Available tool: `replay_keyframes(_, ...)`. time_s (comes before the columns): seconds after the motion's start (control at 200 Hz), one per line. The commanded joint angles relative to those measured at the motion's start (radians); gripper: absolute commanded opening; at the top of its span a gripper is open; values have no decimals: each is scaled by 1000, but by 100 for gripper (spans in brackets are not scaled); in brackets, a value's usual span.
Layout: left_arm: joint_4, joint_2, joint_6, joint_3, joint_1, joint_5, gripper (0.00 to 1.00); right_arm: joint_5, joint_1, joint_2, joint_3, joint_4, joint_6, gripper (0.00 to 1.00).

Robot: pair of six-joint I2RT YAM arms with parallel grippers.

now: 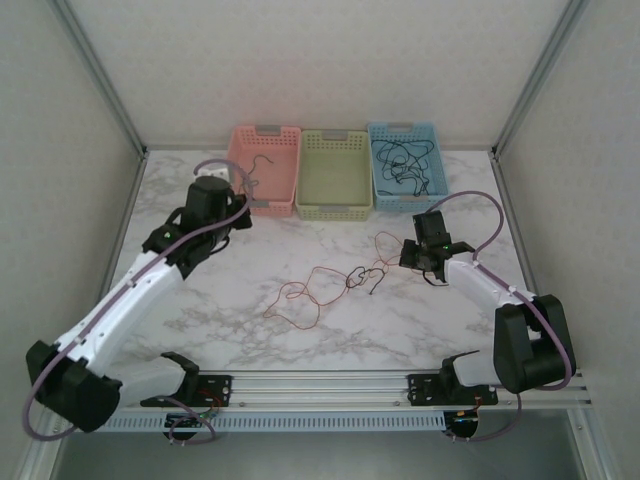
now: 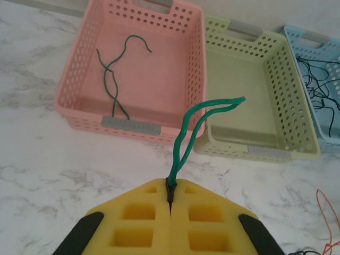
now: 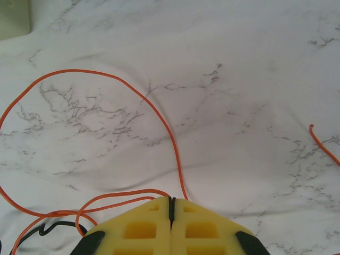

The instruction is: Untangle the cables

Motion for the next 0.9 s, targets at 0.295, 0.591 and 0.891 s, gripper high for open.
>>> replay_keyframes(0.295, 81, 325, -56, 244, 152, 141, 0, -16, 4, -11, 14, -15, 0, 0)
replay_keyframes(0.591, 34, 562, -52, 455, 192, 151, 2, -22, 5, -5, 28, -26, -3, 0)
replay_keyframes(0.891, -42, 826, -11, 663, 237, 236, 23, -15, 4, -10, 18, -26, -4, 0)
